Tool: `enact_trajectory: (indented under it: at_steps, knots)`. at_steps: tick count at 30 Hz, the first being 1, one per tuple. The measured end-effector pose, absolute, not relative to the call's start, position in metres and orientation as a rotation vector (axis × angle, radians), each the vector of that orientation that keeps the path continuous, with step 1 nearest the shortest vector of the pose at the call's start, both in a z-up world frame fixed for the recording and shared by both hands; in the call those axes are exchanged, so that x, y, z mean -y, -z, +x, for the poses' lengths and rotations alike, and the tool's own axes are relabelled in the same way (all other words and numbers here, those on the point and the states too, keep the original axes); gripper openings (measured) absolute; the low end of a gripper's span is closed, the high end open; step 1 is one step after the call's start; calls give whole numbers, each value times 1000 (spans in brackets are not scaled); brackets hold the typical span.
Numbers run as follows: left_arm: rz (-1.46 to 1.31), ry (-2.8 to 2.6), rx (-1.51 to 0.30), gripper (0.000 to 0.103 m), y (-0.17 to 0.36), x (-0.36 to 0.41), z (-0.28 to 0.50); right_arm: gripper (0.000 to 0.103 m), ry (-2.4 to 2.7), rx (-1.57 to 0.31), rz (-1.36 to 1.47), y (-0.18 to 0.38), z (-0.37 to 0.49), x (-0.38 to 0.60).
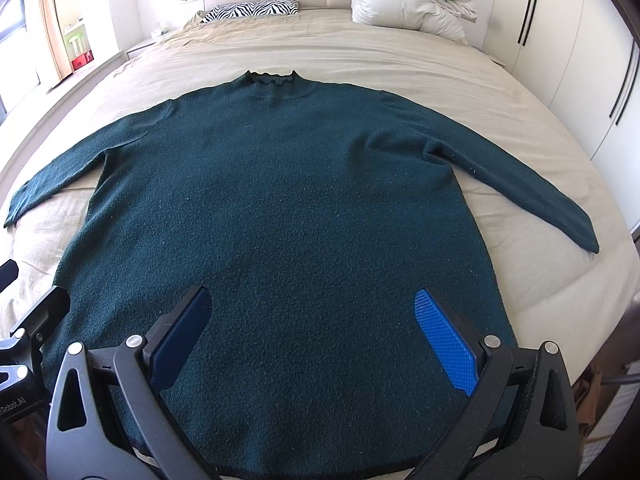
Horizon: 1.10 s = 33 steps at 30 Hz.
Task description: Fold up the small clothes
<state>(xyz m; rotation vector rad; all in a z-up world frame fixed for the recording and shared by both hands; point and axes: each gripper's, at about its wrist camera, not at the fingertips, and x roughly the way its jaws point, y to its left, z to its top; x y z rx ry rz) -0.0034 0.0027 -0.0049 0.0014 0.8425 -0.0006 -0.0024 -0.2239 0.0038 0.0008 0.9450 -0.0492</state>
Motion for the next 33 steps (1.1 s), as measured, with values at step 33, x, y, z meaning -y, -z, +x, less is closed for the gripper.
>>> enact_trajectory:
  at_steps: [33]
  knots:
    - [-3,-2,-847,103,8,-5,-5,103,50,-953,-10,-2,-6,216]
